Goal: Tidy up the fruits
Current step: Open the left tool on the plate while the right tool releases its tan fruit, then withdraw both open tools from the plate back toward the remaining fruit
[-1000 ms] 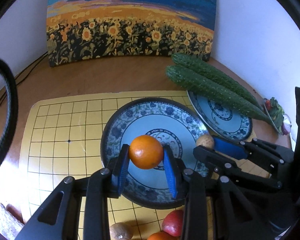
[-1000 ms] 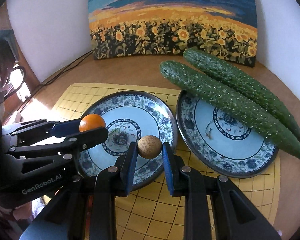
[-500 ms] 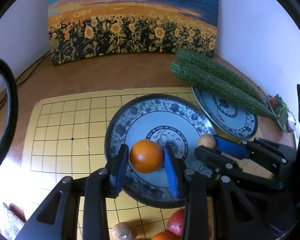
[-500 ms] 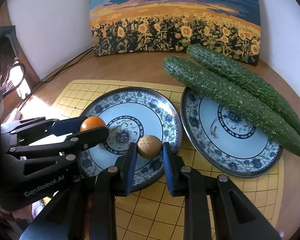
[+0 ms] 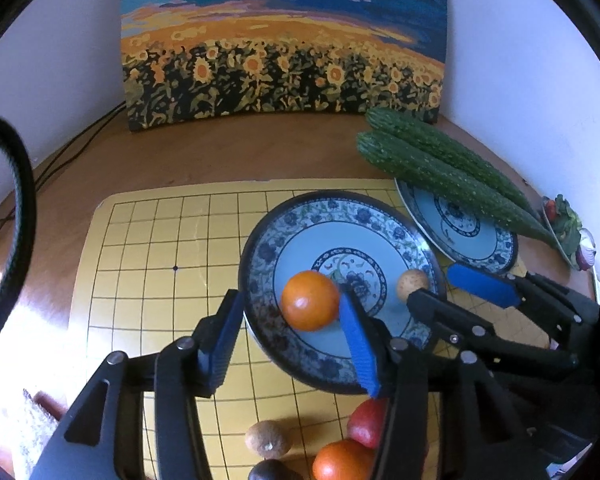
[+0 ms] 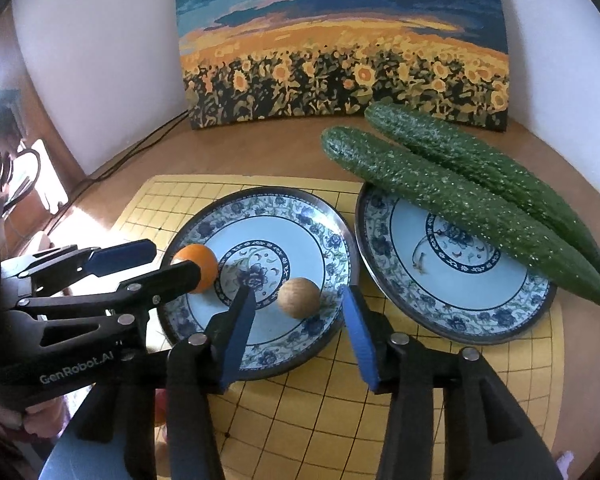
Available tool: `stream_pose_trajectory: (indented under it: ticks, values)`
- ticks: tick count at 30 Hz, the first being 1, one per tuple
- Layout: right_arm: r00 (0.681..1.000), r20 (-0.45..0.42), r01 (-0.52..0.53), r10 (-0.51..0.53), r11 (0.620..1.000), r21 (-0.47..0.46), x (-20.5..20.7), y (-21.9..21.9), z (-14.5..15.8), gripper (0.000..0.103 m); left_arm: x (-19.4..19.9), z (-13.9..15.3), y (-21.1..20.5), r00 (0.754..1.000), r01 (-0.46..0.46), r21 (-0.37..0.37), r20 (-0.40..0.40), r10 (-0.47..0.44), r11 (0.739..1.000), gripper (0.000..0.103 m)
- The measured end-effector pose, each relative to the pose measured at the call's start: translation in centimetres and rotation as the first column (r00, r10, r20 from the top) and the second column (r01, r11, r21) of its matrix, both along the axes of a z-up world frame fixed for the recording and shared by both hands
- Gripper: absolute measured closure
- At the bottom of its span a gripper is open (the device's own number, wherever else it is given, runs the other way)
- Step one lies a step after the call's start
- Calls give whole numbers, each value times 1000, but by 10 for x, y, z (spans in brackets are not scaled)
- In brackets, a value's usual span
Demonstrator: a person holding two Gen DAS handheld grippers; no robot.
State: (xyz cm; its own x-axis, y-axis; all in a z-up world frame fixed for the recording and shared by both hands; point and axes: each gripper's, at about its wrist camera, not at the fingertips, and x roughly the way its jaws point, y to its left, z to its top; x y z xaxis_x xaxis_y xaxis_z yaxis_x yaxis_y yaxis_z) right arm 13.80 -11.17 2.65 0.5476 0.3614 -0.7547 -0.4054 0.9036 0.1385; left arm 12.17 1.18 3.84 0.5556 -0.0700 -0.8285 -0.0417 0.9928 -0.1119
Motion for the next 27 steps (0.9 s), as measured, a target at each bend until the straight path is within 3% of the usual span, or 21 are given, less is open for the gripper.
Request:
stream_pose_trajectory:
  ticks: [27]
  values:
    - [999, 35, 35, -35, 999, 9, -66, -5, 15, 51, -71, 23, 17, 999, -39, -13, 33, 39, 999, 47]
